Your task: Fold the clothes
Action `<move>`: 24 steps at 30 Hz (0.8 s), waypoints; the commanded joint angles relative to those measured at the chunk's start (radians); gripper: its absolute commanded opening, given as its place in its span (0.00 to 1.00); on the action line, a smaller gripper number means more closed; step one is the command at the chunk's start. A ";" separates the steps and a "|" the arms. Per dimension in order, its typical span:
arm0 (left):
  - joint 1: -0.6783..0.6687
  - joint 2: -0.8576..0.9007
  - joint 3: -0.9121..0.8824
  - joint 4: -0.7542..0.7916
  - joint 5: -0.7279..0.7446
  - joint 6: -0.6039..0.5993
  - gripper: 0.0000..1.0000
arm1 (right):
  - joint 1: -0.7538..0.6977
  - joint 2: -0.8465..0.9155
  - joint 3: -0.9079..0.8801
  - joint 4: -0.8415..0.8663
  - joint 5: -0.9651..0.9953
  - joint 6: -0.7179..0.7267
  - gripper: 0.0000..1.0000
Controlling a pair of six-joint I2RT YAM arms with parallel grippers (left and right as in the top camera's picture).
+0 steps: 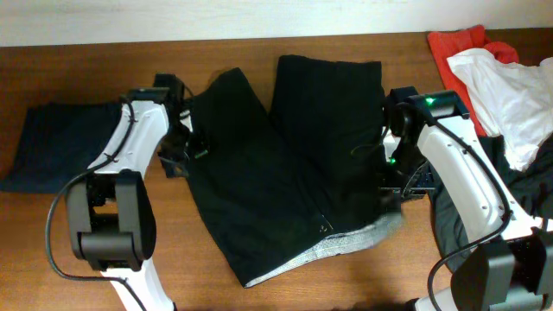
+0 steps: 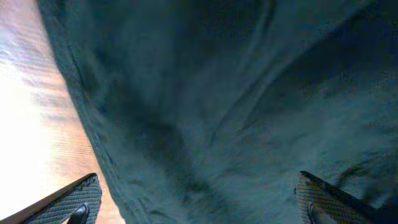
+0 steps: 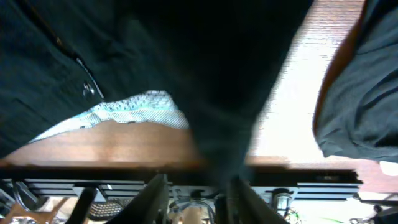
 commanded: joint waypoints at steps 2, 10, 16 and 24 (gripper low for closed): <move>-0.033 -0.008 -0.121 0.039 0.001 0.018 0.99 | 0.002 -0.028 0.005 0.003 0.029 -0.020 0.40; -0.060 -0.006 -0.261 0.231 0.001 -0.003 0.59 | -0.096 -0.028 0.006 0.024 0.080 -0.021 0.40; -0.056 0.002 -0.266 0.378 -0.016 -0.003 0.01 | -0.138 -0.028 0.005 0.023 0.080 -0.044 0.40; 0.002 0.003 0.239 0.439 -0.182 0.070 0.01 | -0.142 -0.028 0.005 0.041 0.067 -0.047 0.42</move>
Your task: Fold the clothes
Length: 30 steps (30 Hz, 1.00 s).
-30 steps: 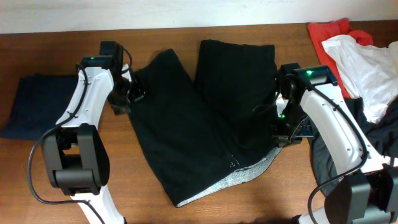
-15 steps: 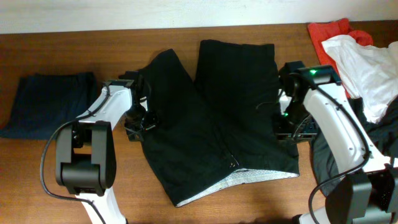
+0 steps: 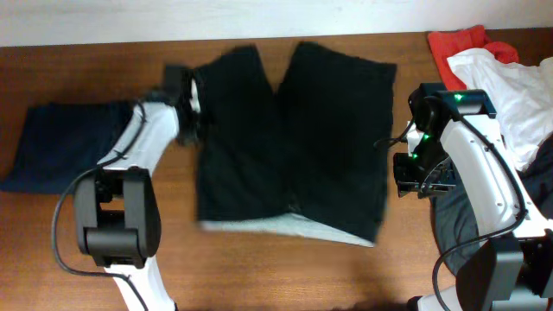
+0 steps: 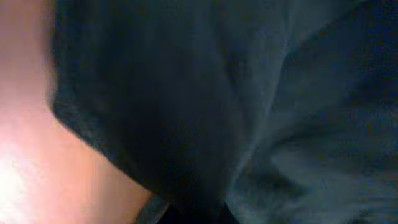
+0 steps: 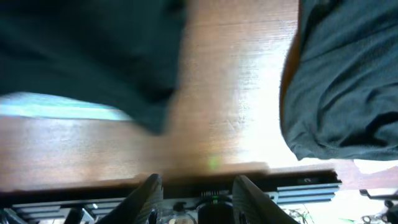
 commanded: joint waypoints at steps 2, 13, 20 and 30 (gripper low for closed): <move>0.040 -0.016 0.310 0.046 -0.082 0.096 0.47 | -0.007 -0.026 0.005 0.031 -0.029 -0.007 0.45; 0.025 0.000 0.359 -0.447 -0.018 0.116 0.99 | -0.007 -0.025 0.005 0.158 -0.071 -0.008 0.83; -0.080 0.001 0.275 -0.642 0.154 0.074 0.99 | -0.007 -0.018 0.005 0.220 -0.071 -0.007 0.85; -0.307 0.001 -0.080 -0.373 0.248 -0.201 0.99 | -0.007 -0.018 0.005 0.218 -0.071 -0.007 0.85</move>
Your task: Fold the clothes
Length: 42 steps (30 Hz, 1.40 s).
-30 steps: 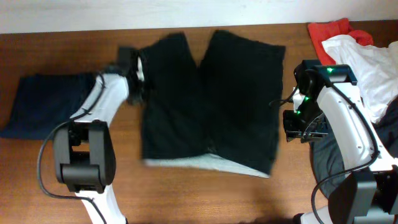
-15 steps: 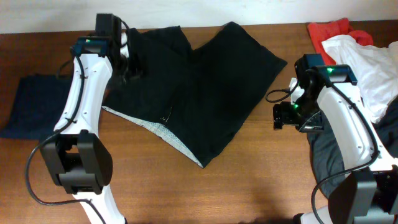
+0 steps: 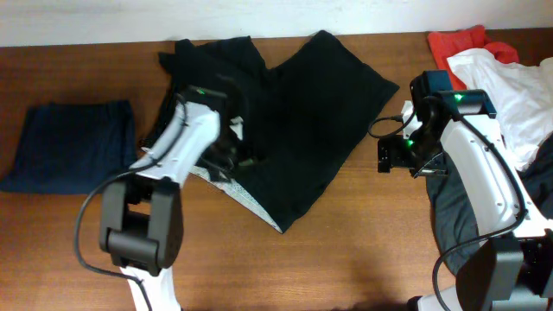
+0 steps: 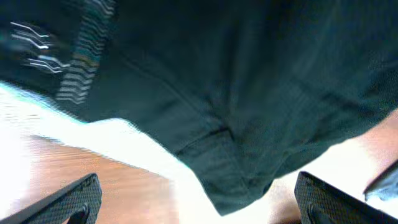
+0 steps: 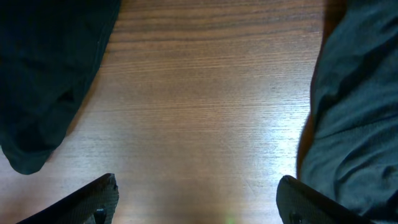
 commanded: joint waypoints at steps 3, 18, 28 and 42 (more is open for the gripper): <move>-0.128 0.008 -0.140 0.118 0.052 -0.146 0.99 | -0.006 -0.018 0.005 -0.002 -0.006 0.000 0.85; -0.269 0.008 -0.245 0.177 -0.006 -0.230 0.01 | -0.006 -0.018 0.005 -0.019 -0.006 0.000 0.85; -0.237 0.007 -0.245 -0.167 -0.340 -0.162 0.01 | -0.006 -0.010 0.005 -0.006 0.013 -0.008 0.86; 0.029 0.007 -0.272 -0.175 -0.390 -0.156 0.01 | -0.006 0.112 -0.286 0.370 -0.182 0.134 0.78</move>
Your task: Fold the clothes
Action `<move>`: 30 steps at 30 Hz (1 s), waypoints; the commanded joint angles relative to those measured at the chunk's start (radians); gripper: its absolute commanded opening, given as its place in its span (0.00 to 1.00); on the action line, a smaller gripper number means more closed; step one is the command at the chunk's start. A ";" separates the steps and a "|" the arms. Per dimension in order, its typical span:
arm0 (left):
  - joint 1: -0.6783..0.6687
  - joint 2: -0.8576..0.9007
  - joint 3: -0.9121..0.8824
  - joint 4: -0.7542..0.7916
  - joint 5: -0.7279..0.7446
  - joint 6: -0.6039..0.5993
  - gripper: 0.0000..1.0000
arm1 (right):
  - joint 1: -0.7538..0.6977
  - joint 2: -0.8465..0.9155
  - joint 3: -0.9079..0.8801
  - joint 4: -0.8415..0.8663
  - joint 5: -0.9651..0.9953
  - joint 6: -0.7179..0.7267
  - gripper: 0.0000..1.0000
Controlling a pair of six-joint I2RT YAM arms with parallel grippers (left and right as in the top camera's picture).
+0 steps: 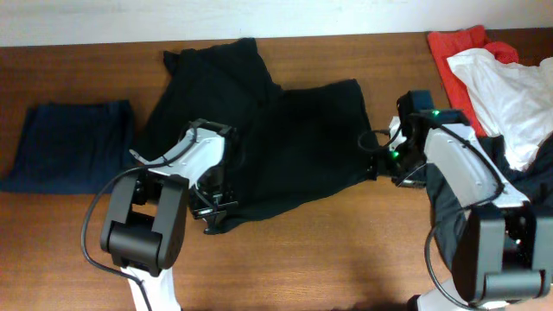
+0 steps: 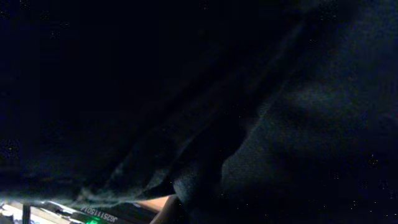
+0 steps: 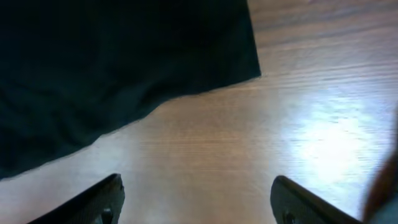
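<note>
A pair of black shorts [image 1: 285, 130] lies rumpled across the middle of the table, one part reaching to the far edge. My left gripper [image 1: 212, 206] is at the shorts' near left edge. In the left wrist view dark cloth [image 2: 261, 93] fills the frame and bunches at the shut left gripper [image 2: 186, 208]. My right gripper [image 1: 380, 162] sits just off the shorts' right edge. In the right wrist view it [image 3: 199, 202] stands open over bare wood, with the cloth's corner [image 3: 112, 56] ahead of it.
A folded navy garment [image 1: 69, 147] lies at the left. A heap of clothes sits at the right: red [image 1: 458, 43], white [image 1: 505, 86] and dark grey [image 1: 449, 207]. The wooden table [image 1: 328, 250] shows along the near side.
My left gripper was open over the shorts' middle and is now shut on cloth at their near left edge. The pale lining no longer shows. My right gripper moved closer to the shorts, still open.
First my right gripper was shut on the shorts' right side while the left was open at their left. Then the left was shut on the far left corner, the right open, the shorts flat. Later both were open, the shorts skewed. Now the left holds the near edge.
</note>
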 commanded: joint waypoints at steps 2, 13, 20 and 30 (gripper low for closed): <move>0.024 0.007 -0.025 0.014 -0.023 0.018 0.01 | -0.006 0.052 -0.072 0.122 -0.092 0.101 0.78; 0.025 0.007 -0.027 0.048 -0.016 0.019 0.00 | -0.009 0.159 -0.082 0.311 0.028 0.282 0.35; 0.003 0.007 -0.001 0.122 0.074 0.128 0.01 | -0.118 0.103 -0.001 0.222 0.063 0.198 0.04; -0.021 0.006 0.237 0.077 0.318 0.320 0.00 | -0.282 -0.064 0.079 -0.050 0.238 0.154 0.04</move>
